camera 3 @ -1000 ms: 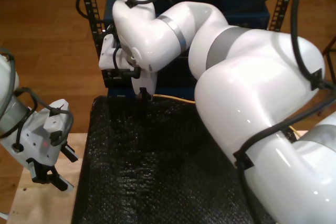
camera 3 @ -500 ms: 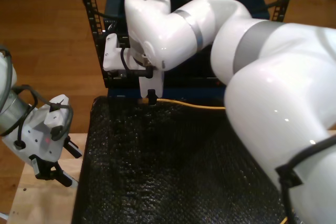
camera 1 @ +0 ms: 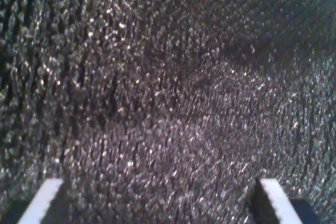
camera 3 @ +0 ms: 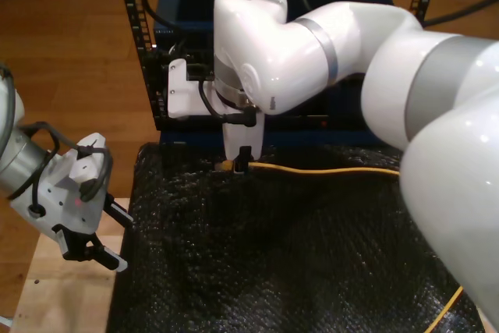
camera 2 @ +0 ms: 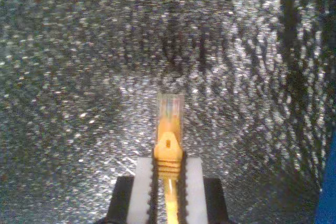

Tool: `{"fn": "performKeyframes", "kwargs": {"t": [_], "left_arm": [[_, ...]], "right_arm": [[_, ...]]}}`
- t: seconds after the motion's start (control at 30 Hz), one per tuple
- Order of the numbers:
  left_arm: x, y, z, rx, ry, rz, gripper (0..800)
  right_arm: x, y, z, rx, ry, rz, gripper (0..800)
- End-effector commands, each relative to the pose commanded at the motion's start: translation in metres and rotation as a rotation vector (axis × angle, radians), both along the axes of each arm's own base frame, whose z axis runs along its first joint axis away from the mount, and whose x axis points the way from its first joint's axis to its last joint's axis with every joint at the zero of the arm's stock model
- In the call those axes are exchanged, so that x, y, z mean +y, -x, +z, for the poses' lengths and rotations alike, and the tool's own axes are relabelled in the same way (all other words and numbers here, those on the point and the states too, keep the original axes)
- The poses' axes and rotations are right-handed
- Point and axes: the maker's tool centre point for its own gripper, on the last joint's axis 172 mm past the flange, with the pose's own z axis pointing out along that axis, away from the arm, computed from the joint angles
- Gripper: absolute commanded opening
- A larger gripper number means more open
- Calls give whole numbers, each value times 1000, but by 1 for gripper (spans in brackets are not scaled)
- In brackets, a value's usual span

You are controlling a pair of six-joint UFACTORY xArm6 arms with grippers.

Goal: Grab the cable and plug it in

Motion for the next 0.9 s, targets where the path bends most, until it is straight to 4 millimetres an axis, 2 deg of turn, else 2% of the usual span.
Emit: {"fn": "performKeyframes", "kwargs": {"t": [0.1,0.37,0.67,0.9], "left_arm": [[-9,-5,10,-12,37,0,800],[-52,-15,28,-38,128,-22,800],[-97,-19,42,-59,193,-79,800],[-121,-26,58,-94,209,-128,800]], "right_arm": [[-2,7,8,2,-17,8,7],[-13,31,23,49,-55,11,7],[-38,42,39,62,-130,-29,7],[-53,48,47,99,-190,-49,7]]}}
